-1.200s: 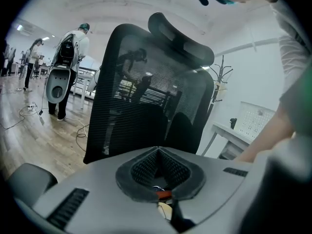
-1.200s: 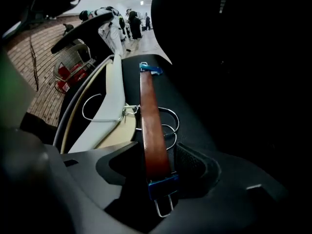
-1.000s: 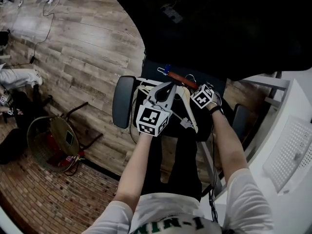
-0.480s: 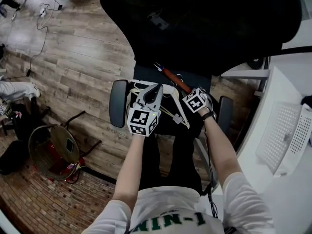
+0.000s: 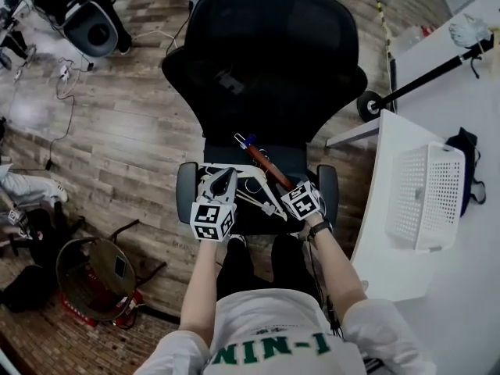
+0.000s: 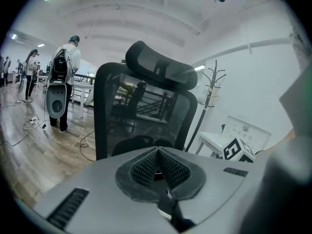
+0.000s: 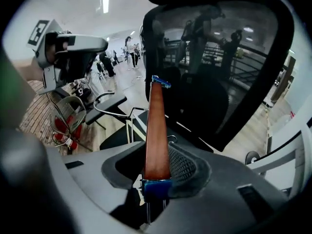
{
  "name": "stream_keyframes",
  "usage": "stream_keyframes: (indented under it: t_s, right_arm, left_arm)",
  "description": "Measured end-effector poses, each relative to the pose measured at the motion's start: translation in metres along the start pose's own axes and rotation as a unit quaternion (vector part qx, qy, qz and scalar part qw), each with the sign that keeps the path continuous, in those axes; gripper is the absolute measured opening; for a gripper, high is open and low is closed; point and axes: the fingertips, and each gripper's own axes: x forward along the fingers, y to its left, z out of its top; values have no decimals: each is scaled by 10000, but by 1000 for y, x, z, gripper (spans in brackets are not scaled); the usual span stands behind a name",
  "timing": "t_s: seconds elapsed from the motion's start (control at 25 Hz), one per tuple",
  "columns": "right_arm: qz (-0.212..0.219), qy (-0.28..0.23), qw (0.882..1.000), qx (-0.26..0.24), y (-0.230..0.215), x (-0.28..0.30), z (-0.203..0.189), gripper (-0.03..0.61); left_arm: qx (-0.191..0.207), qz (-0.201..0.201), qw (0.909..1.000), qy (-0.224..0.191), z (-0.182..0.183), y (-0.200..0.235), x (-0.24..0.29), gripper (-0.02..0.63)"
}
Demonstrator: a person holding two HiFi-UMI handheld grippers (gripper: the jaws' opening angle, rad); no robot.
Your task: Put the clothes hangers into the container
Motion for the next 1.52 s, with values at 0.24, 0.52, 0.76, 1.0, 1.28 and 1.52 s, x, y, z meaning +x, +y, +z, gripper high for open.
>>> stream_keyframes:
  t_s: [0.24, 0.52, 0.76, 1.0, 1.28, 1.52]
  right_arm:
    - [-440, -642, 9969, 99, 2, -109, 28, 152]
    - [-914, -1106, 9897, -22, 0, -220, 42, 152]
    - [-1453, -1276, 9810, 153, -41, -311, 33, 152]
    - [-2069, -1513, 9654, 491, -93, -403, 18, 152]
    - [-2597, -1430, 9482, 1144, -162, -495, -47, 152]
    - [-3176, -803, 9325, 1521, -210, -552, -128, 152]
  left_arm:
    - [318, -465, 9984, -59, 58, -60, -23, 12]
    - [782, -783, 9936, -244, 111, -115, -55, 12]
    - [1120, -1211, 9852, -475, 151, -176, -44, 12]
    - [1442, -1986, 9671, -663, 194, -259, -19, 12]
    - [1780, -2940, 9361, -746, 220, -371, 13, 12]
    - [2012, -3573, 9090, -740, 224, -449, 28, 12]
